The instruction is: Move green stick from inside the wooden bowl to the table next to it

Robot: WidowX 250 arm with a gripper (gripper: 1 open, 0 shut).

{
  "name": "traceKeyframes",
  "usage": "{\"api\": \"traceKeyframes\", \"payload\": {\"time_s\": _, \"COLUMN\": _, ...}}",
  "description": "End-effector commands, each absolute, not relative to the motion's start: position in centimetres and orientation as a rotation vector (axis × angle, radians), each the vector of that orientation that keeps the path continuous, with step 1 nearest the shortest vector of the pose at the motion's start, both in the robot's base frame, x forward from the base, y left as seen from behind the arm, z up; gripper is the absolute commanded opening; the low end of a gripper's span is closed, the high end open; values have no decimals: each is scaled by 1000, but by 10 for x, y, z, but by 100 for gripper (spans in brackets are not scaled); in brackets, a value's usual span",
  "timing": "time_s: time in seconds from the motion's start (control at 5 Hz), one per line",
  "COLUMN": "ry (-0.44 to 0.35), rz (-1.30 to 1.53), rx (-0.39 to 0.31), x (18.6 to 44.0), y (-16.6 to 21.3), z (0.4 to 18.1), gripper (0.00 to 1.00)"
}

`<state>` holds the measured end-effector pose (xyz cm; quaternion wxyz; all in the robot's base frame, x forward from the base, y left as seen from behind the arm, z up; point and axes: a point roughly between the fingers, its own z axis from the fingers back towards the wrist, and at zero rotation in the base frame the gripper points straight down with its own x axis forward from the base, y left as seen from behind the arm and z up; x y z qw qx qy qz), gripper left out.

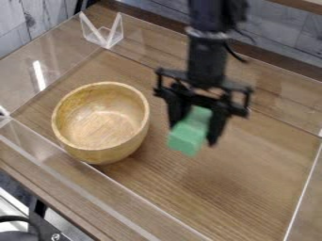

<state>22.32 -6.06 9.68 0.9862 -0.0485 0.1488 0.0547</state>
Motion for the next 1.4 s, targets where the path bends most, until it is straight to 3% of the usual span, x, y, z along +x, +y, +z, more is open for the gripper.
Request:
{"api": "traceKeyframes", "payload": {"time_s": 0.0, "ry": 218, "rz": 110, "rx": -108, "x": 229, "y": -50, "z": 105, "gripper": 0}}
{"api": "traceKeyframes", "payload": {"time_s": 0.4, "ry": 155, "rz": 107, "rx": -98, "x": 236, "y": -19, "z": 98, "gripper": 0}}
{"api": "traceKeyframes", "payload": {"time_s": 0.6, "ry": 150, "rz": 54, "rx": -101, "x": 232, "y": -43, "z": 94, "gripper": 0}}
{"api": "traceKeyframes", "payload": {"time_s": 0.8, "ry": 128, "rz": 89, "rx": -103, "x": 237, "y": -9, "z": 96, "gripper": 0}}
{"api": "traceKeyframes", "payload": {"time_s": 1.0, "ry": 119, "rz": 43, "rx": -109, "x": 234, "y": -35, "z": 91, "gripper": 0}}
{"api": "traceKeyframes", "payload": {"time_s": 1.2, "ry": 100, "rz": 48, "rx": -113, "x": 238, "y": -26, "z": 91, "gripper": 0}}
